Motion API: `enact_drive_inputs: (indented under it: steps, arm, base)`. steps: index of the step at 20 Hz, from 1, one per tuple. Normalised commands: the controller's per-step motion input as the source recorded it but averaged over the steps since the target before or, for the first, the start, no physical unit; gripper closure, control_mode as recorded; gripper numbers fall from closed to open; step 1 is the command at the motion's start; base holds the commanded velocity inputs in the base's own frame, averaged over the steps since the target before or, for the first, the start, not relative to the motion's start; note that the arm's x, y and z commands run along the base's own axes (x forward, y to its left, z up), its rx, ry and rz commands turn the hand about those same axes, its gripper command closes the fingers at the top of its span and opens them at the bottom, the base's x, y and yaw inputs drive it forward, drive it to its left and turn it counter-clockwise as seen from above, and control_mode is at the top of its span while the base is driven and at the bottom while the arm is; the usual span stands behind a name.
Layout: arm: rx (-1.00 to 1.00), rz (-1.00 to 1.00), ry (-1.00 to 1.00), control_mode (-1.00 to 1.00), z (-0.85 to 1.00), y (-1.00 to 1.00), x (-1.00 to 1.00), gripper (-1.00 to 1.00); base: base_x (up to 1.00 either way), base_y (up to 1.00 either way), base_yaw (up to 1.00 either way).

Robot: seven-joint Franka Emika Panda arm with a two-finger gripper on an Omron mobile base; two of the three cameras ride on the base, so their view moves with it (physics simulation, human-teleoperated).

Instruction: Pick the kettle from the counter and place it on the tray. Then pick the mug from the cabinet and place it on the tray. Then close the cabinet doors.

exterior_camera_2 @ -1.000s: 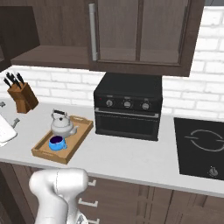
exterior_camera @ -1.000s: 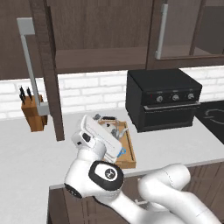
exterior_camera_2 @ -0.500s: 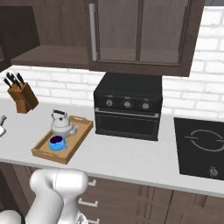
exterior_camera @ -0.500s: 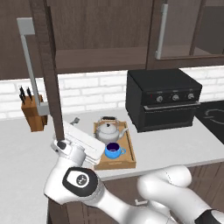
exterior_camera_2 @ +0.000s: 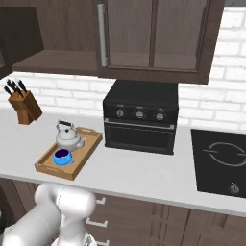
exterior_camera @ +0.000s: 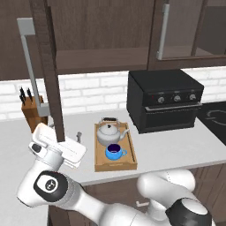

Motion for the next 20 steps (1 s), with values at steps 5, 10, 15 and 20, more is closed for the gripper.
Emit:
enact_drive_inputs:
  steps: [5, 10, 15, 20]
  arm:
    - [0.00, -0.07, 0.00, -1.00, 0.02, 0.35, 0.11, -1.00]
    - [0.00, -0.09, 0.00, -1.00, 0.31, 0.09, 0.01, -1.00]
    - [0.00, -0.07, 0.00, -1.00, 0.50, 0.03, 0.00, -1.00]
    - [0.00, -0.08, 0.00, -1.00, 0.47, 0.01, 0.00, -1.00]
  base:
    - [0.00, 0.00, 0.00]
    - [0.00, 0.00, 0.00]
    - [0.00, 0.00, 0.00]
    - [0.00, 0.00, 0.00]
